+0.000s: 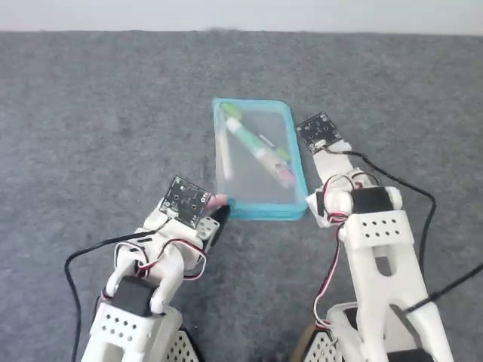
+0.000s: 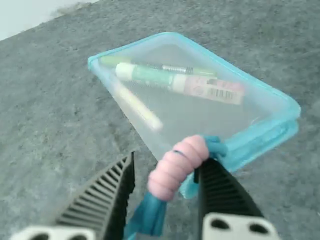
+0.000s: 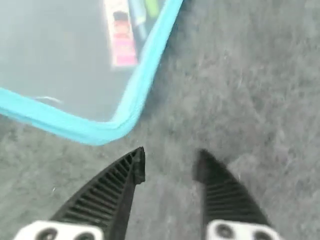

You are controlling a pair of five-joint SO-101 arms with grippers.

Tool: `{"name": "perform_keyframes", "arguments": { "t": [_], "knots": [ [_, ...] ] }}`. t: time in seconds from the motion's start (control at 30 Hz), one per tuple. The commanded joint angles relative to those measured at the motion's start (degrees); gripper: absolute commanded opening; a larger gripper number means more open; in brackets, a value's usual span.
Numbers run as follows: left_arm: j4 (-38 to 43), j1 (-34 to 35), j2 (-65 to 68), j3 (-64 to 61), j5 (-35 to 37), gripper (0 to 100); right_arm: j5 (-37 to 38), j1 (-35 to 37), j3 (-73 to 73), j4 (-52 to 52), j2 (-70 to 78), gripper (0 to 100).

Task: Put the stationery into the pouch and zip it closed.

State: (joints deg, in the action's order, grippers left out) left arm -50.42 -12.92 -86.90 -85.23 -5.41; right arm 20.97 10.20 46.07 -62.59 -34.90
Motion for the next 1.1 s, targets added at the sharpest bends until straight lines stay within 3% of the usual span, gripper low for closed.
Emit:
{"name": "perform_keyframes", "arguments": {
  "t": [0.0, 0.13, 0.4, 0.47, 0.63, 0.77, 1.07],
  "knots": [
    [1.8, -1.5, -0.5, 0.9, 1.3, 22, -1.7, -0.3, -7.0, -6.6, -1.3, 28.4],
    [1.8, -0.8, -0.7, 1.2, 1.3, 25, -1.8, -0.3, -7.5, -7.3, -1.2, 31.4],
    [2.0, 9.1, -1.1, 4.3, 1.1, 34, -1.9, 1.2, -7.3, -7.0, -1.2, 31.4],
    [1.8, 9.7, -1.1, 4.3, -0.3, 30, -1.9, 3.0, -7.2, -7.1, -0.6, 31.4],
    [2.1, 6.4, -1.0, 1.7, 0.4, 12, -1.9, 6.2, -7.2, -7.2, -0.6, 31.4],
    [2.2, 3.4, -1.0, 1.6, -1.2, 14, -1.9, 5.8, -7.1, -7.6, -0.6, 31.4],
    [2.5, 9.1, -1.1, 3.3, -0.4, 15, -1.8, 6.2, -5.4, -7.1, -0.6, 31.4]
  ]
}}
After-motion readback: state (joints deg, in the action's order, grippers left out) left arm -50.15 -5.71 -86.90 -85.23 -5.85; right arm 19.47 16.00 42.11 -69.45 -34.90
